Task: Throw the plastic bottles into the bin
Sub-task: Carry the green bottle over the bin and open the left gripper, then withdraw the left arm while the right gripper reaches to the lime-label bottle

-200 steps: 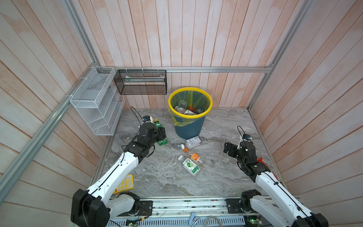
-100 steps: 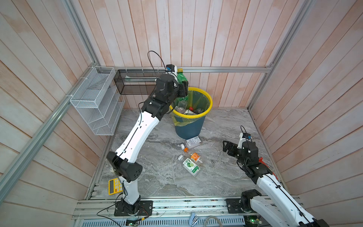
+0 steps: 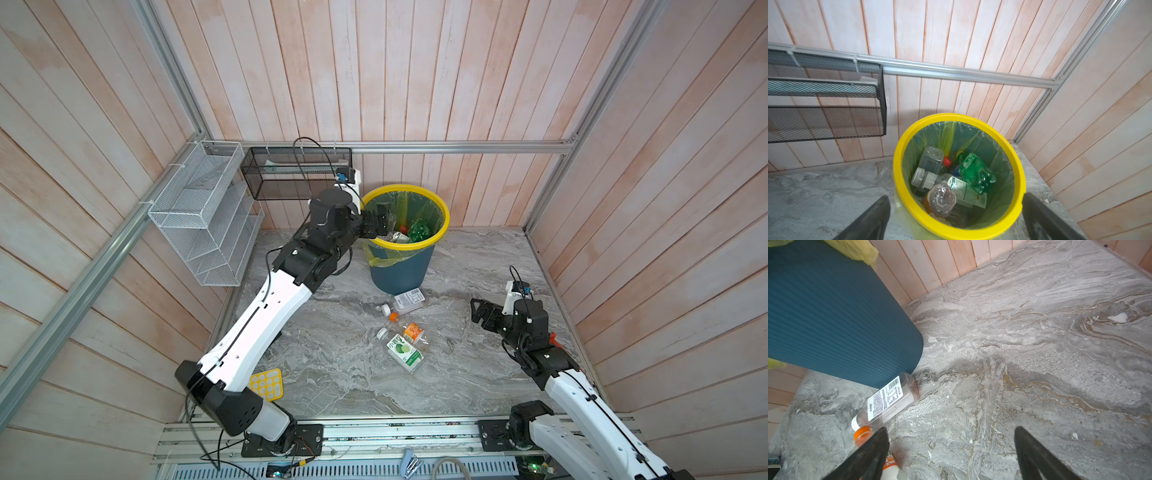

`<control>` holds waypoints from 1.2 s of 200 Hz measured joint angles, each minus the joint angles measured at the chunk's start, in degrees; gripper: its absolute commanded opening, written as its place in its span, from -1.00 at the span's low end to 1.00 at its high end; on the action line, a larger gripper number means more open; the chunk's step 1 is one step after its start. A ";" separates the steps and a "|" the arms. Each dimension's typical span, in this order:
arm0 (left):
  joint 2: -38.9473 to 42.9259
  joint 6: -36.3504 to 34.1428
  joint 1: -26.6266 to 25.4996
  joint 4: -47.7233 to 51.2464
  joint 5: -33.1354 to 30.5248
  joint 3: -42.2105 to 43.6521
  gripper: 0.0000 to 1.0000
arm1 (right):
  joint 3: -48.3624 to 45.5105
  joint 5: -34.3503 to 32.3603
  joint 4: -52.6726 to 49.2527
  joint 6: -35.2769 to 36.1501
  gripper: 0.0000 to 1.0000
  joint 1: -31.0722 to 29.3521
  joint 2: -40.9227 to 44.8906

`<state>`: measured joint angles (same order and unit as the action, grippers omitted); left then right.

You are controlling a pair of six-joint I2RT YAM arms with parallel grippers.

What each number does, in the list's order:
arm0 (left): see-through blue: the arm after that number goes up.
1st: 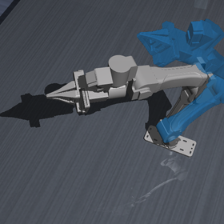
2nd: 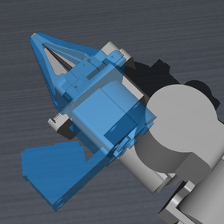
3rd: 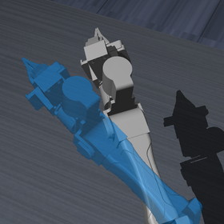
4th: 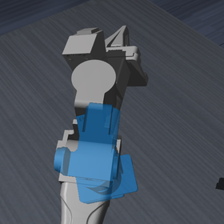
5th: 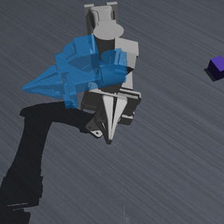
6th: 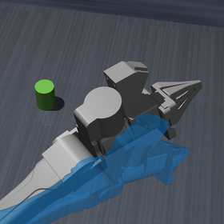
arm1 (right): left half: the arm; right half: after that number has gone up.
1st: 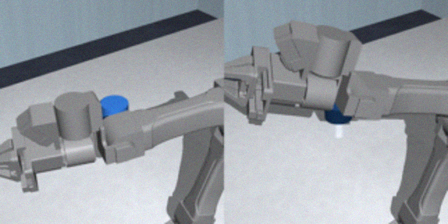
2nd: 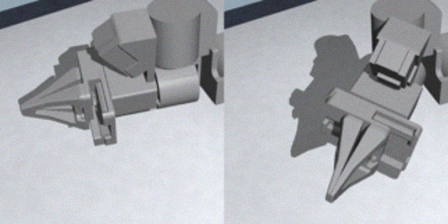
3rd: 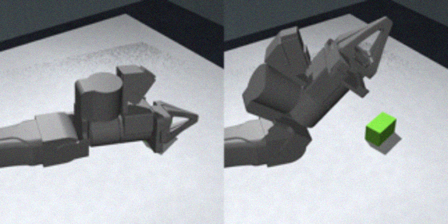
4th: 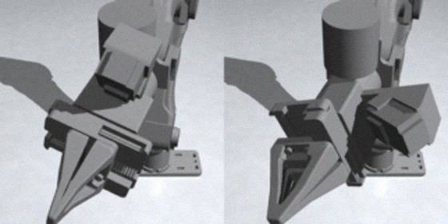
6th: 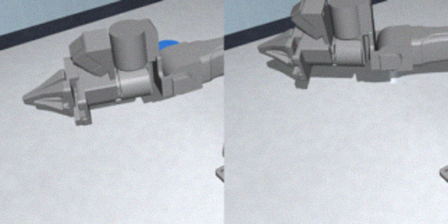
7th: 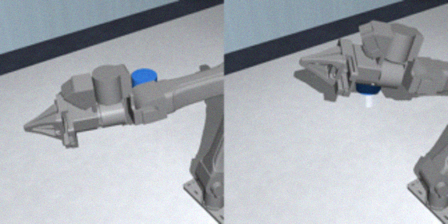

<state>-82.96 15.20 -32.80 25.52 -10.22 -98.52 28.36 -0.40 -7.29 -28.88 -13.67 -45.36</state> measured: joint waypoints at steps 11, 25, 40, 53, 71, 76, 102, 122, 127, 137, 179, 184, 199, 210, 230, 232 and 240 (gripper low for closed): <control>3.41 -0.02 0.02 -2.29 -1.25 4.13 1.00 | 0.22 0.83 0.00 0.13 0.82 -0.11 -0.42; 7.04 0.07 0.13 -4.31 -3.02 10.14 0.99 | 0.31 1.81 0.02 0.26 0.80 -0.94 -0.98; 9.64 0.92 0.59 -4.96 -4.20 16.59 1.00 | 0.31 2.03 0.09 0.44 0.79 -3.39 -1.77; 11.30 2.36 1.77 -5.01 -4.42 21.97 1.00 | 0.33 1.97 0.22 0.55 0.78 -6.78 -2.71; 13.75 4.94 4.79 -4.74 -4.13 29.07 1.00 | 0.92 1.27 0.26 0.52 0.75 -12.92 -4.68; 14.80 5.75 5.79 -4.74 -4.02 31.26 1.00 | 1.18 1.11 0.37 0.57 0.75 -14.93 -5.49; 20.26 8.98 9.14 -3.54 -3.98 38.69 1.00 | 2.95 -0.17 0.85 0.35 0.73 -24.74 -10.05; 24.20 10.84 10.58 -2.84 -3.87 42.16 0.99 | 4.22 -2.12 0.63 0.15 0.73 -31.67 -12.85; 25.16 11.26 11.04 -2.64 -3.87 43.01 1.00 | 4.50 -2.58 0.44 0.07 0.73 -33.20 -13.31; 26.58 11.96 11.87 -2.32 -3.76 44.39 1.00 | 5.09 -3.45 -0.02 -0.11 0.73 -36.22 -14.05; 28.37 14.78 13.42 -1.09 -3.54 48.48 1.00 | 8.07 -5.86 -1.01 -1.07 0.74 -45.22 -19.19; 28.37 15.08 13.42 -0.92 -3.43 48.74 0.99 | 8.50 -6.01 -1.18 -1.11 0.73 -46.03 -20.09; 28.37 15.76 13.42 -0.63 -3.15 49.05 1.00 | 9.64 -6.21 -1.70 -1.16 0.73 -48.02 -22.91; 28.37 16.09 13.42 -0.63 -3.04 49.05 1.00 | 10.01 -6.25 -1.79 -1.16 0.73 -48.94 -24.63; 28.44 16.57 13.49 -0.63 -2.84 49.18 1.00 | 10.43 -6.47 -2.29 -1.14 0.73 -49.35 -27.47; 28.46 16.57 13.49 -0.66 -2.82 49.22 1.00 | 10.47 -6.51 -2.36 -1.14 0.73 -49.35 -27.67; 28.61 16.68 13.53 -0.63 -2.71 49.46 1.00 | 10.80 -6.80 -2.75 -1.14 0.73 -49.35 -28.83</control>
<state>-54.35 31.88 -19.27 24.88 -12.93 -49.06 39.16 -7.20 -10.04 -30.02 -63.02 -74.19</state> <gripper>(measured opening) 0.998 0.864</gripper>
